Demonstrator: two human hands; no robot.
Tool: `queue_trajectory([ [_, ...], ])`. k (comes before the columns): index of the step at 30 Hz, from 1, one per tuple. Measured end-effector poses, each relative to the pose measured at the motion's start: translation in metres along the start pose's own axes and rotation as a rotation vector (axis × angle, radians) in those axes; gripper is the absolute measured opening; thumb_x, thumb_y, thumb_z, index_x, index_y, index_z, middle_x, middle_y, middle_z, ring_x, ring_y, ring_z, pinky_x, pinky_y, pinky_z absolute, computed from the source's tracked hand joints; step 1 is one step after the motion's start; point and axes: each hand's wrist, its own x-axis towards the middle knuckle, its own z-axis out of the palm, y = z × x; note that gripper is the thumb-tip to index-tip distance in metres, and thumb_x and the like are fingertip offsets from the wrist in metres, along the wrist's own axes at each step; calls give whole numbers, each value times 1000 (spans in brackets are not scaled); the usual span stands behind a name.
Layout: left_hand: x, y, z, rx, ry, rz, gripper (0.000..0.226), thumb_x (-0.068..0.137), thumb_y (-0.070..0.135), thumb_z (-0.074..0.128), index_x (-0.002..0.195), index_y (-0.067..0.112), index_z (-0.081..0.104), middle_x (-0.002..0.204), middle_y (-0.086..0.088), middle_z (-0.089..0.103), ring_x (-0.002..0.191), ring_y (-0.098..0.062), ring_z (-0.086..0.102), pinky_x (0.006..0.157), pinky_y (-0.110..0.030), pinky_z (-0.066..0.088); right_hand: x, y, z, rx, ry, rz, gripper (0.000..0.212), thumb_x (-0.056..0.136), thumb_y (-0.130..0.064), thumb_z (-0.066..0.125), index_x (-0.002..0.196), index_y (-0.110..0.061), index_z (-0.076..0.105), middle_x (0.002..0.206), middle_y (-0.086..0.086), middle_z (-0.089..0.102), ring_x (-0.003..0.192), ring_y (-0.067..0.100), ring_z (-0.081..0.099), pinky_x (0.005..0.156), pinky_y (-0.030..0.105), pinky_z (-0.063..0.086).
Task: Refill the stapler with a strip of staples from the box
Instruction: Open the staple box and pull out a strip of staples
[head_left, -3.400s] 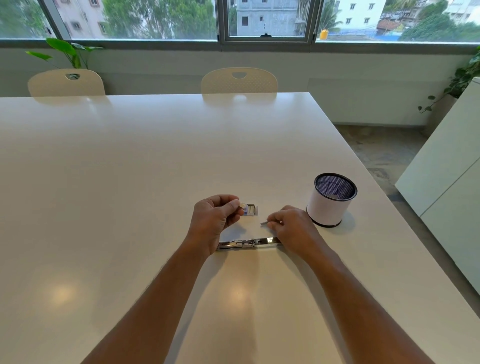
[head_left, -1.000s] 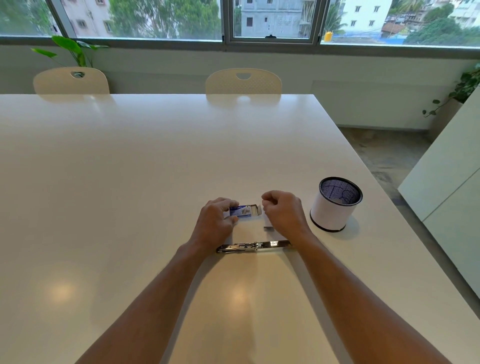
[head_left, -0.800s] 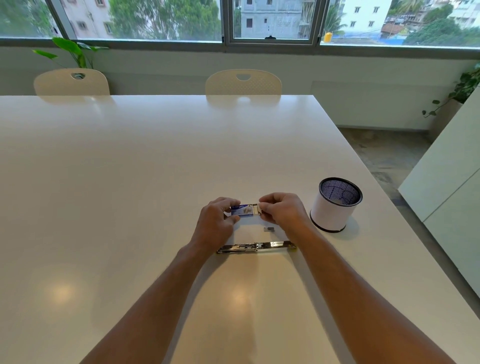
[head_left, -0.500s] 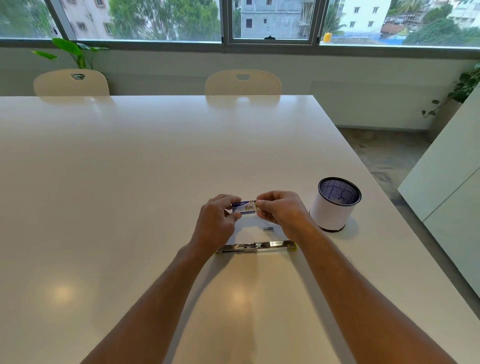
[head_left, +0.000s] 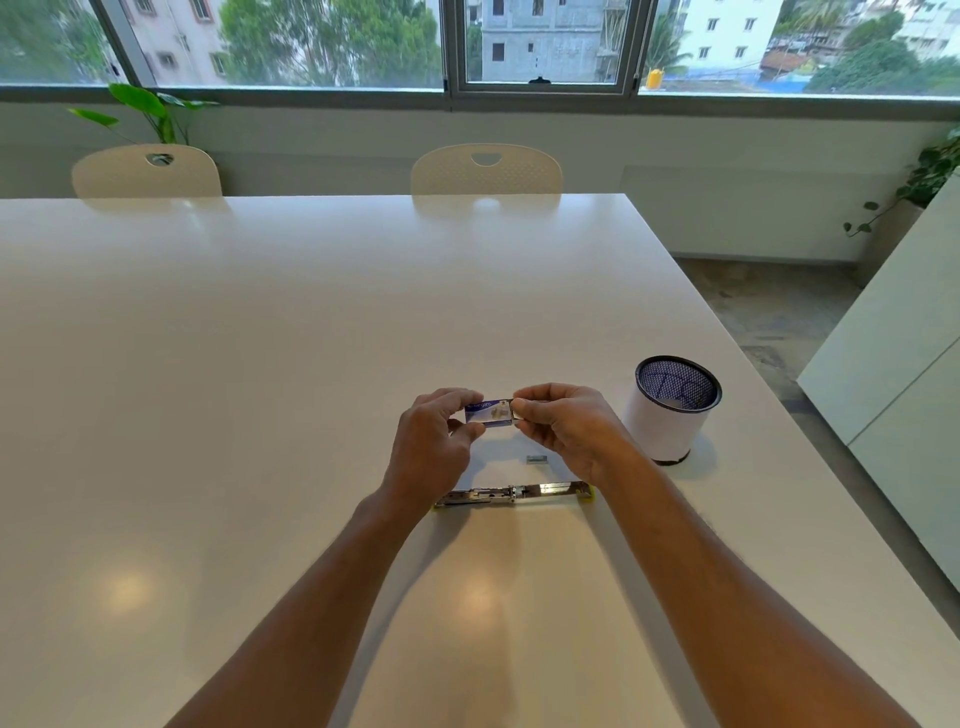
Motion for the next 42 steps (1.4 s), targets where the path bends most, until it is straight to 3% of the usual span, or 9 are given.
queue_trajectory([
  [7, -2, 1, 1, -13, 9, -13, 31, 89, 1, 74, 120, 8, 73, 118, -8, 73, 101, -20, 69, 77, -3, 50, -4, -2, 0, 2, -17, -11, 12, 86, 1, 74, 98, 2, 72, 95, 19, 72, 78, 19, 68, 72, 23, 60],
  [18, -1, 7, -3, -93, 8, -82, 31, 89, 2, 75, 119, 8, 74, 113, -4, 76, 91, -16, 74, 74, -7, 53, -8, -7, -3, 18, -75, 26, 23, 86, 3, 73, 107, 10, 67, 98, 23, 71, 75, 20, 67, 73, 24, 60],
  [23, -1, 10, -5, -181, 8, -154, 32, 89, 5, 76, 120, 11, 75, 108, -2, 77, 90, -4, 72, 74, -9, 53, -9, -11, -5, 25, -100, 23, 19, 86, 4, 72, 104, 8, 69, 97, 22, 71, 76, 20, 66, 71, 23, 61],
  [29, -3, 9, -4, -255, 2, -199, 32, 89, 2, 75, 120, 10, 74, 108, -3, 78, 95, -11, 74, 80, -14, 56, -11, -10, -5, 31, -115, 29, 17, 86, 3, 72, 102, 6, 69, 97, 21, 70, 76, 19, 66, 70, 22, 60],
  [35, -7, 7, -1, -332, -5, -232, 32, 90, 2, 75, 121, 10, 74, 105, -5, 79, 91, -8, 75, 82, -20, 60, -12, -8, -6, 51, -122, 29, 18, 85, 3, 73, 102, 6, 69, 94, 20, 71, 72, 18, 66, 67, 21, 60],
  [42, -7, 6, -2, -422, 15, -274, 32, 89, -1, 74, 118, 11, 74, 106, -7, 80, 98, -15, 77, 80, -18, 58, -13, -12, -5, 48, -110, 4, 11, 86, 7, 70, 97, 6, 73, 101, 23, 73, 92, 25, 71, 86, 27, 60],
])
